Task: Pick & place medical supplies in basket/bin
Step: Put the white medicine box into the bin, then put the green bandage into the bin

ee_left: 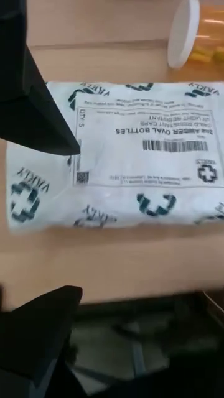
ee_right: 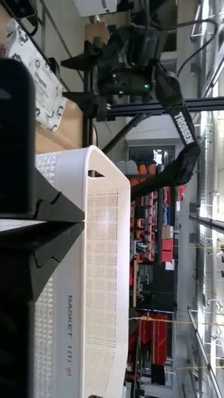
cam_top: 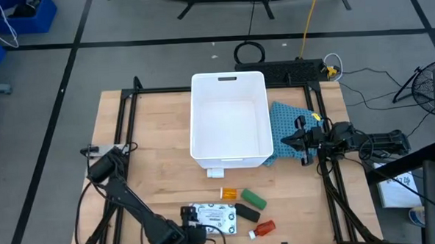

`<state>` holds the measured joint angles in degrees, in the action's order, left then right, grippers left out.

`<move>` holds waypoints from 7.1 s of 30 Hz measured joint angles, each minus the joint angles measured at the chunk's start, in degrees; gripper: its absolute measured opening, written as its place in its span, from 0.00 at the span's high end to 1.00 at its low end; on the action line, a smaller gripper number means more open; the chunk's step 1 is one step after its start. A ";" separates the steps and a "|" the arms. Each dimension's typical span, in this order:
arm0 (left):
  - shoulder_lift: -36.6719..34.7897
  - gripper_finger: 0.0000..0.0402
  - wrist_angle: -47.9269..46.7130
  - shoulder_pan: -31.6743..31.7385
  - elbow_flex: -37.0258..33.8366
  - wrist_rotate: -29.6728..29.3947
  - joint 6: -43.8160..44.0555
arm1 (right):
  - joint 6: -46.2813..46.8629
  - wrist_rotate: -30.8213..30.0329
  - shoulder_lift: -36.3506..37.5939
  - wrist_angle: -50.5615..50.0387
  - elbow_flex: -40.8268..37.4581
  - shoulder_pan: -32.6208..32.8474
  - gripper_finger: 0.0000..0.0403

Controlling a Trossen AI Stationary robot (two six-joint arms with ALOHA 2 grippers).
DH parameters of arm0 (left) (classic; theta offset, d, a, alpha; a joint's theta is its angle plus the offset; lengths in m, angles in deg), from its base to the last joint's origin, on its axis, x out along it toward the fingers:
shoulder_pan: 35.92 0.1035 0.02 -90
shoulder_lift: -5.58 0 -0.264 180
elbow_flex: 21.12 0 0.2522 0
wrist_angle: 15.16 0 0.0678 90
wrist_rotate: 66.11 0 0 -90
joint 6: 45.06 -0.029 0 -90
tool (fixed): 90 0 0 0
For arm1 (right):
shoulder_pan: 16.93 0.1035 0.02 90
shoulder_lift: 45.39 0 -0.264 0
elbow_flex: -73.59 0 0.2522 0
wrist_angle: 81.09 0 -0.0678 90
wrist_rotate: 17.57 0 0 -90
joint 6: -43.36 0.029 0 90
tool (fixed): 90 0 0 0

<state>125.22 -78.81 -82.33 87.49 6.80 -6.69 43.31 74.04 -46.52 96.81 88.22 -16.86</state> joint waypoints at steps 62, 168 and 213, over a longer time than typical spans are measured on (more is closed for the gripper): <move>-37.62 1.00 5.45 -4.45 -8.52 -38.82 -30.05 | 0.90 -0.26 -0.20 0.41 0.00 0.02 1.00; -25.99 0.46 2.92 49.86 -2.40 7.36 -43.75 | 3.91 0.13 -0.46 -3.41 0.00 0.02 1.00; -76.43 1.00 53.33 29.62 -61.08 2.25 -45.30 | 6.29 0.04 -0.79 -3.31 -0.01 0.02 1.00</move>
<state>48.80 -25.48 -52.71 26.41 9.05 -52.00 49.60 74.08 -47.30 93.50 88.21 -16.83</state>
